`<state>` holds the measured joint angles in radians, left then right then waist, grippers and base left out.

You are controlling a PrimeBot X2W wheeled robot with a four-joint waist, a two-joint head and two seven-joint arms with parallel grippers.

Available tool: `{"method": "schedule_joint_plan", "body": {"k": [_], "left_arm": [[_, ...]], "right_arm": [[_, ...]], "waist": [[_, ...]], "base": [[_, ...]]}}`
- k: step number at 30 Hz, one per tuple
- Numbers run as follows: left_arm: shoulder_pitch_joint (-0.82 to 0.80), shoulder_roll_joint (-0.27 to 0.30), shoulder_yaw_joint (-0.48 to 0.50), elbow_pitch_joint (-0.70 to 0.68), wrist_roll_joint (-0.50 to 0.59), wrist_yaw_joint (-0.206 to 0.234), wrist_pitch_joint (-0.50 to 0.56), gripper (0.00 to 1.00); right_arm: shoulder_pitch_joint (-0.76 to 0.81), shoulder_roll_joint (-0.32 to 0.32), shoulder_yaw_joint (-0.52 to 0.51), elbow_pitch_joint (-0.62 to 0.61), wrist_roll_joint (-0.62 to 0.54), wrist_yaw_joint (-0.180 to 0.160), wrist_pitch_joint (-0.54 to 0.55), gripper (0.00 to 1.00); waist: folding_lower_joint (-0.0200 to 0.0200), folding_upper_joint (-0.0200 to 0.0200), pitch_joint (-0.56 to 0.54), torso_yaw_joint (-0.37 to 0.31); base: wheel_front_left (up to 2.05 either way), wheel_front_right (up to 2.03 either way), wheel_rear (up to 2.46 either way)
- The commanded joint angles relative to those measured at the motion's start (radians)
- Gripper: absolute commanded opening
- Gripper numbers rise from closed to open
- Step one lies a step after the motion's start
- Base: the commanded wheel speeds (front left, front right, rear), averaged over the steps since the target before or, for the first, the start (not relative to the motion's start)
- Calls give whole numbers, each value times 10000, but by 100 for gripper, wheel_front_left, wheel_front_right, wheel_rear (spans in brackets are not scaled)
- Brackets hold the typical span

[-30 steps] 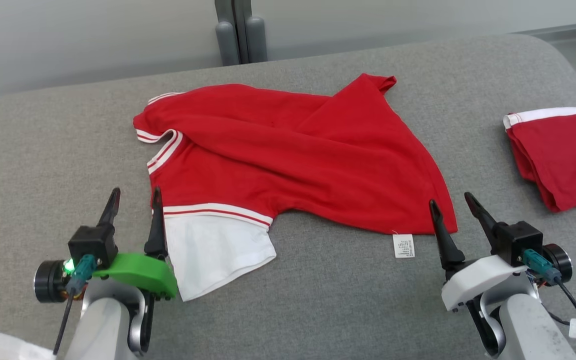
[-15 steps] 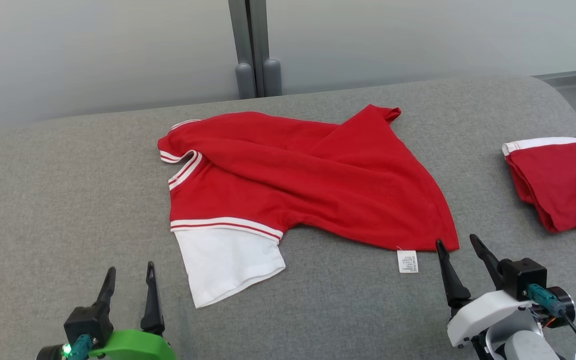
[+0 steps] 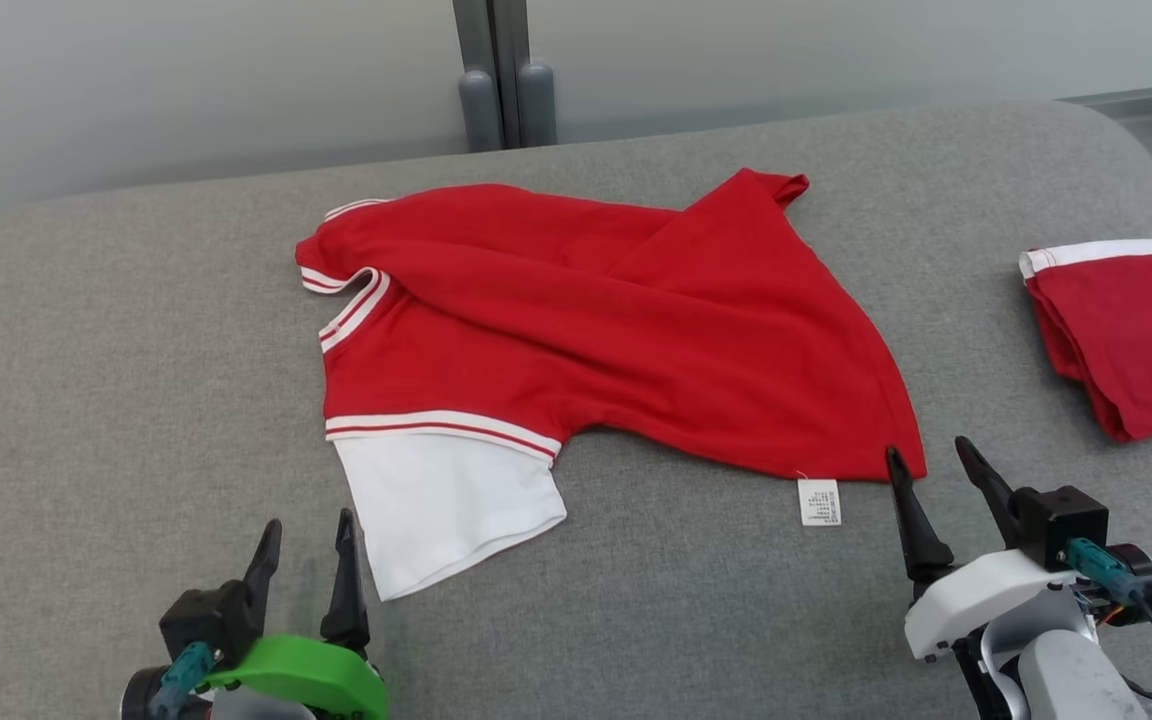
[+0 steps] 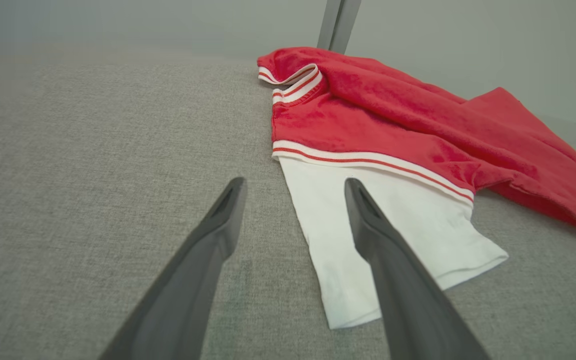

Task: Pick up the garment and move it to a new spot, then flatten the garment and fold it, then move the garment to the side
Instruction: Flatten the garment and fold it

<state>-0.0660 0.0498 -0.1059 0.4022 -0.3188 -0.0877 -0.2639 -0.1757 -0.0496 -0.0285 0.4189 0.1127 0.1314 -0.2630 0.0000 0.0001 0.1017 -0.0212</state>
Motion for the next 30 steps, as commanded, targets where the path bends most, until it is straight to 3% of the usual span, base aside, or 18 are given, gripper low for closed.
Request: {"method": "schedule_joint_plan", "body": {"k": [1,11,24,30], "left_arm": [[-297,23,-108,135,-167,-42,-1,100],[-915,28,-1056,1778,-864,201,16,100],[-1082,-51,-2223,2858,-1157,278,107,100],[-1020,-59,-2600,2910,-1286,302,108,100]], "right_arm": [[-171,-34,-116,76,-99,-16,-20,100],[-964,-35,-1091,1023,-276,-16,-18,100],[-1687,-33,-1291,3069,-1072,-16,-7,100],[-1769,-5,-950,3392,-996,-12,2,100]], "waist": [[0,-1,387,-12],[0,-1,1200,-20],[0,-1,1191,88],[0,-1,1116,141]], "base": [[0,0,0],[0,0,0],[0,0,0],[0,0,0]]}}
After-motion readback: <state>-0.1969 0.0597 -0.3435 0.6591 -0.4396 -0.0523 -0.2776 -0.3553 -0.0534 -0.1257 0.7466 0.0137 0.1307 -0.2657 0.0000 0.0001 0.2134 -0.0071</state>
